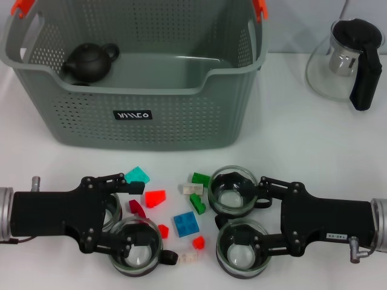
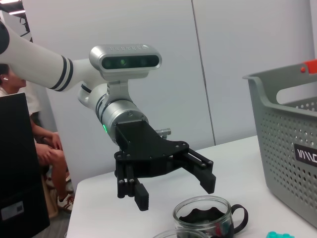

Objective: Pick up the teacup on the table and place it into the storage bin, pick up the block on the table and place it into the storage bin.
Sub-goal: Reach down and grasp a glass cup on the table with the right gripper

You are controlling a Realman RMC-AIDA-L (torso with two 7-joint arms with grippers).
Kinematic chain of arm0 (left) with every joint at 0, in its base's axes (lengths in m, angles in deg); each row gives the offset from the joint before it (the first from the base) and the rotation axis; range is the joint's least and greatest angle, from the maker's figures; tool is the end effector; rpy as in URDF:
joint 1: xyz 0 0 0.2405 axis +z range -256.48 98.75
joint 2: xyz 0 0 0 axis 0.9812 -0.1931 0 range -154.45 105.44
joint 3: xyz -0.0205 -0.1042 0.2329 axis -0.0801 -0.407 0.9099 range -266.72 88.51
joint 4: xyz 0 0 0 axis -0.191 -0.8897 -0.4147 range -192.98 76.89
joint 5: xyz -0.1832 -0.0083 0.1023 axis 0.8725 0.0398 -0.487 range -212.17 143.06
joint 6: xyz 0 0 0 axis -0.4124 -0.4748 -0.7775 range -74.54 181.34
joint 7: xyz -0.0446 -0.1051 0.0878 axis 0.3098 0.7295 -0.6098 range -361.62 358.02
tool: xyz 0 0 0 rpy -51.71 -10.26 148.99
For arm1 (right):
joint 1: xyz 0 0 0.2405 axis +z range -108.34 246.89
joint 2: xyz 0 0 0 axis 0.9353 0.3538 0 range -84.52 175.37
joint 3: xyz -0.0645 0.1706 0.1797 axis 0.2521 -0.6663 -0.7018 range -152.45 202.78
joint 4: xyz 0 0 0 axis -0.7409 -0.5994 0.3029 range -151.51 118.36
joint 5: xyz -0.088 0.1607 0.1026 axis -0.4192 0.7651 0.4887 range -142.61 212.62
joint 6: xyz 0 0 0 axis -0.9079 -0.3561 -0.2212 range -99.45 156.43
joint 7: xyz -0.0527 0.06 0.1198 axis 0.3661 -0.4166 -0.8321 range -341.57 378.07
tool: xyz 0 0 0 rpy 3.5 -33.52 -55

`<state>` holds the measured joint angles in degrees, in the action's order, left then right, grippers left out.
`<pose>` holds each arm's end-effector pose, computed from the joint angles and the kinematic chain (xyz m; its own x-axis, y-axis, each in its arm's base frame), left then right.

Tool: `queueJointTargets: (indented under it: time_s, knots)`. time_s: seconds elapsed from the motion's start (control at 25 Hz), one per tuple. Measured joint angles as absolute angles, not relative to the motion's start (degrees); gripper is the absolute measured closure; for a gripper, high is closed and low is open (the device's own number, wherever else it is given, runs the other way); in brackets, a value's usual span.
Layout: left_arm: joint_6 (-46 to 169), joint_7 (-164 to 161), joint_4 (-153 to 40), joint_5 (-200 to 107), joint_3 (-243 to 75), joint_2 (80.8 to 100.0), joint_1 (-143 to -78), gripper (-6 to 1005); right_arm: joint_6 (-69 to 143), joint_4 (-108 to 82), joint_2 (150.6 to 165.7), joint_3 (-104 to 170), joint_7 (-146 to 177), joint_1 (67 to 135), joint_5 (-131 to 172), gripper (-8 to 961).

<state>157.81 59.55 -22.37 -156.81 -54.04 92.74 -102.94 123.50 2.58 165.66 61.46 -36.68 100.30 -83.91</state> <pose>-0.2946 0.2631 0.0083 0.8573 0.1878 0.4793 0.2493 -0.9661 -0.0674 0.2602 0.2741 -0.0585 0.7944 -0.2068 -0.5710 -0.2586 -0.9659 -0.0100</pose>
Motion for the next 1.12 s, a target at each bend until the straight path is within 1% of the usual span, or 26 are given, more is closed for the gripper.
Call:
queueJointTargets:
  time_s: [0.6, 0.96, 1.12]
  knots:
    - [157.8, 59.5, -22.3, -156.6, -54.0, 92.74, -102.9, 67, 124.2, 2.7, 165.66, 61.6, -39.5, 100.5, -83.8, 33]
    - [157.9, 59.5, -22.3, -156.4, -54.4, 92.74, -102.9, 68, 131.0, 4.4, 165.40, 59.2, -46.6, 100.7, -81.0, 45]
    - [157.7, 59.5, -22.2, -156.4, -54.4, 92.74, -102.9, 69, 134.1, 8.0, 165.31, 60.1, -49.2, 100.7, -81.4, 51]
